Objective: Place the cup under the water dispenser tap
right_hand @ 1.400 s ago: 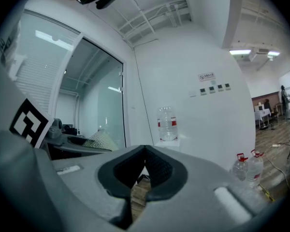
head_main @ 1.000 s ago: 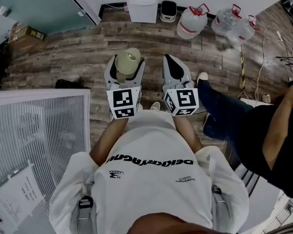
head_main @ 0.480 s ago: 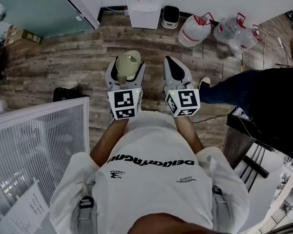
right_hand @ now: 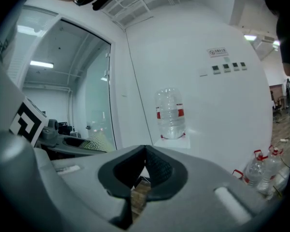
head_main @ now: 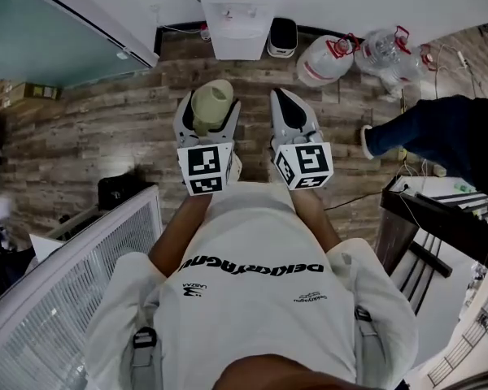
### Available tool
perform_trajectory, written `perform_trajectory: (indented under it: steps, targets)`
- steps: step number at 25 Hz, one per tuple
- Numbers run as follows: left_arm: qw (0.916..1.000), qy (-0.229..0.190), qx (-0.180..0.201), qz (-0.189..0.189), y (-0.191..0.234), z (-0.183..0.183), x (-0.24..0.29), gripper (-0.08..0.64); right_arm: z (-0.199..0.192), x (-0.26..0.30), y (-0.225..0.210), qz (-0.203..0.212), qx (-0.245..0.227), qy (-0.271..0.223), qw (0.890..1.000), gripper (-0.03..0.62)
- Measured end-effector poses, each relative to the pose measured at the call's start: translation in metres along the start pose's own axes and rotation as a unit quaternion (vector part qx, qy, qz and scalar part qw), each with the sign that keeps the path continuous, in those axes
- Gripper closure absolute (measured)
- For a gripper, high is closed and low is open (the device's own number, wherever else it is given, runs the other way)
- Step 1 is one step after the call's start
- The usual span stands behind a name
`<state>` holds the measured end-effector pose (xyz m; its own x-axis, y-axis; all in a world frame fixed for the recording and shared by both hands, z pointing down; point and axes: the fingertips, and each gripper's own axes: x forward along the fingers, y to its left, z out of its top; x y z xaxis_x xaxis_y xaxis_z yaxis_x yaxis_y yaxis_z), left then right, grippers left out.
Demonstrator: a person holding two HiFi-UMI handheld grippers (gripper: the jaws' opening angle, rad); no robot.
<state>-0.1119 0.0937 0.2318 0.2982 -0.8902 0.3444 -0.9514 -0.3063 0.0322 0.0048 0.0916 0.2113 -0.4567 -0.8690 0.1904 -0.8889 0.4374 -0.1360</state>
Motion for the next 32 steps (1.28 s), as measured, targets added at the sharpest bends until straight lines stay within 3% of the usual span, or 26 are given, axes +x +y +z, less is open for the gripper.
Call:
perform_trajectory:
  steps: [7,15,32]
  targets:
    - [0.9994,0.010,-0.003,-0.034,0.039,0.010,0.058,0.186,0.004,0.068,-0.005,-0.022,0.000,0.013,1.000,0.594]
    - [0.9980,0.031,-0.008,-0.054,0.050,0.001,0.103,0.186,-0.009,0.107,-0.020,-0.026,0.002,0.036,0.999,0.594]
    - [0.9970,0.071,-0.026,-0.017,0.046,-0.031,0.209,0.186,-0.060,0.164,-0.112,-0.038,0.017,0.079,0.996,0.594]
